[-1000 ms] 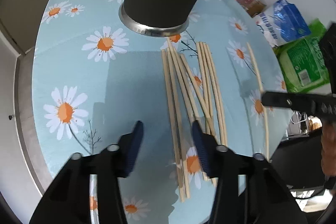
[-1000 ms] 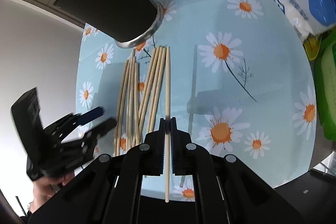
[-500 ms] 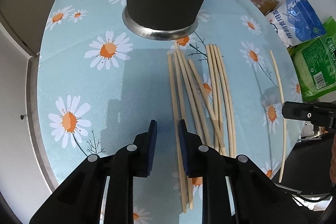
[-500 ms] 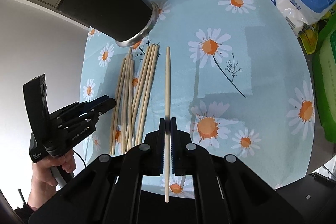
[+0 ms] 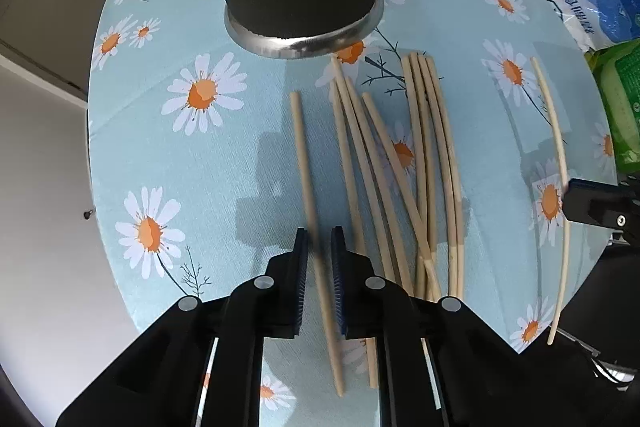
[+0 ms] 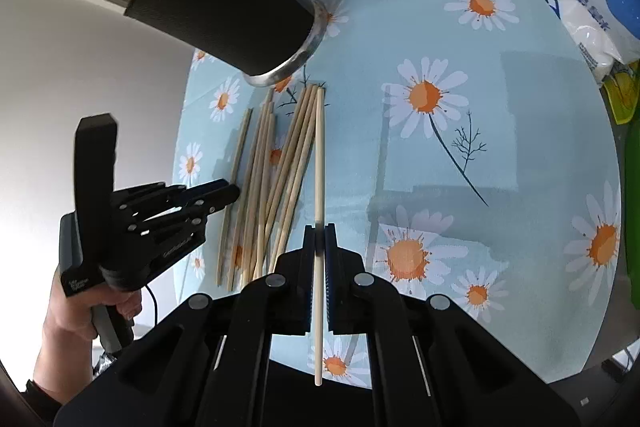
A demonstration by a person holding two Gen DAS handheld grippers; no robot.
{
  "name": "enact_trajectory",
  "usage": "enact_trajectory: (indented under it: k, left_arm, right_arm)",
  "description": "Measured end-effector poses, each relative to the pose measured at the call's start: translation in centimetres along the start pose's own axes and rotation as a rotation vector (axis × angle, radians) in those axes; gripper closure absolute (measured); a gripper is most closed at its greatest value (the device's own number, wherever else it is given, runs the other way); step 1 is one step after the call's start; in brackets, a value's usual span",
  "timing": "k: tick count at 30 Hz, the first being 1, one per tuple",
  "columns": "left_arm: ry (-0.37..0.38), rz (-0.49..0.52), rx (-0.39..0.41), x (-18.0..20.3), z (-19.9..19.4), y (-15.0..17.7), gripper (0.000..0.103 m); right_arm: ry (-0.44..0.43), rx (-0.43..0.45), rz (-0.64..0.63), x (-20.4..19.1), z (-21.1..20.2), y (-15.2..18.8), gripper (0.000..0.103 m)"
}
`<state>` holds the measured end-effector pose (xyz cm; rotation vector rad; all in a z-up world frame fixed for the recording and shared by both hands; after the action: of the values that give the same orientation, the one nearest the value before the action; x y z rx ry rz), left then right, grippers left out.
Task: Organize utensils
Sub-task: 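Grasp a second chopstick with the left tool while the right tool holds its chopstick, then lift both held chopsticks upright and carry them over the black holder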
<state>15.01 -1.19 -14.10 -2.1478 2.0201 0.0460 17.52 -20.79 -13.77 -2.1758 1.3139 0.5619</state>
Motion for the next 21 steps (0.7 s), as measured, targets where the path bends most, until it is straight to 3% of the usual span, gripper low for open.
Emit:
enact_trajectory:
  k: [3,10,13,21]
  left_arm:
    - [-0.012,-0.026,-0.015,0.5,-0.1,-0.3,0.099]
    - [-0.028,-0.070,-0.026,1.4,-0.2,-0.9,0.099]
    - [-0.022,-0.098,0.012,0.1,-0.7,-0.4,0.099]
    - [0.080,-0.197,0.146,-2.6,-5.0,1.5,0.099]
  right_arm:
    - [-0.038,-0.026,-0.018,0.2,-0.1,0.1,0.098]
    - [-0.074,-0.044,-0.076,-0.5,-0.1,-1.2,0.098]
    - [-0.080,-0.044,-0.092,-1.2,0.1,-1.7,0.098]
    - [-0.075,-0.018,-0.141,-3.5,0.8,-2.4,0.098]
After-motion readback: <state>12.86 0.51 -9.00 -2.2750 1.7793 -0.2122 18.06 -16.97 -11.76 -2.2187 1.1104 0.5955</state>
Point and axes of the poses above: each gripper's, at about its wrist camera, not at the fingertips, and z roughly the way its jaws point, x to its right, y to its underside, the point moved 2 cm from there along z, roughly the way its jaws point, and after that the axes turned 7 degrees about -y, right-handed, at the moved point
